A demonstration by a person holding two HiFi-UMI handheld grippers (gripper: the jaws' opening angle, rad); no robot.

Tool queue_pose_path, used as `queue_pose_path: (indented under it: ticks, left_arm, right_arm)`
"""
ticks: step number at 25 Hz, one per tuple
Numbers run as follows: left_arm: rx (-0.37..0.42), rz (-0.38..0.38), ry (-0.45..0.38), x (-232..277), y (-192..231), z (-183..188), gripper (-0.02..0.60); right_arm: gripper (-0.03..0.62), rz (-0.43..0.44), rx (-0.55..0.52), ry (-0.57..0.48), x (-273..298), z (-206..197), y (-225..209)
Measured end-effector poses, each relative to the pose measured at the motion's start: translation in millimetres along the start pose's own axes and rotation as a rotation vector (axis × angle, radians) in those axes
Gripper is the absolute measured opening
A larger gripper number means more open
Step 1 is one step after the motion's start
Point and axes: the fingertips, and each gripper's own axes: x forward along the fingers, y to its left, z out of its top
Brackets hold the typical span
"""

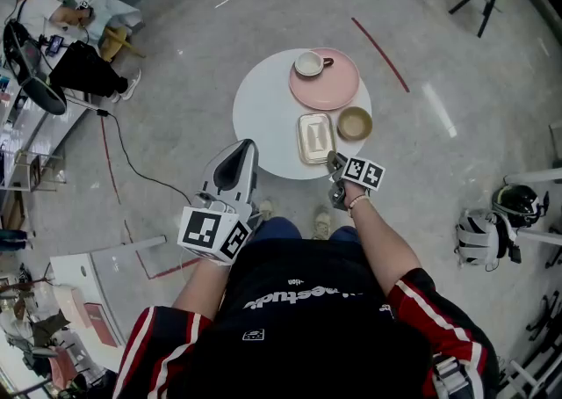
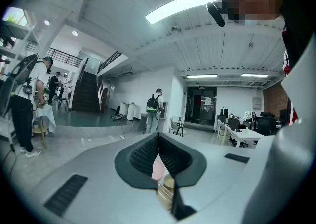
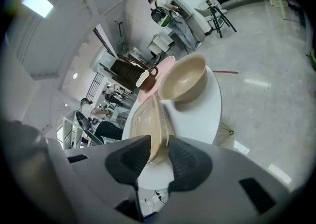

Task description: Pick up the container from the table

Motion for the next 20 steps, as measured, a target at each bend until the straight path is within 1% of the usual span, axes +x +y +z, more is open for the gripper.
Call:
queue_pose_path:
  ticks: [8,10,15,20]
  left_arm:
    - [0.000,-0.008,-0.001,2.0,-2.3,-0.6,0.025]
    - [0.001,-0.010,-0.001,2.2,-1.7,-0.4,0.025]
    - [0.002,-0.007,0.005,2.3,1.9,-0.1,0.025]
    - [-0.002,-0.005,0.000,-0.5,5.2,2.1,0.025]
  right_arm:
    - [0.092,0.003,0.028,-0.032,-4.5,6.3,-0.4]
    - [0.060,-0.005,0.028,-0.033,-4.3,6.2,-2.2]
    - [0.058,-0.014,0.044,-0.041,-4.7,5.8,-5.6]
    - [0.057,-0.021,0.031,-0.045,-8.7,6.3,-2.2]
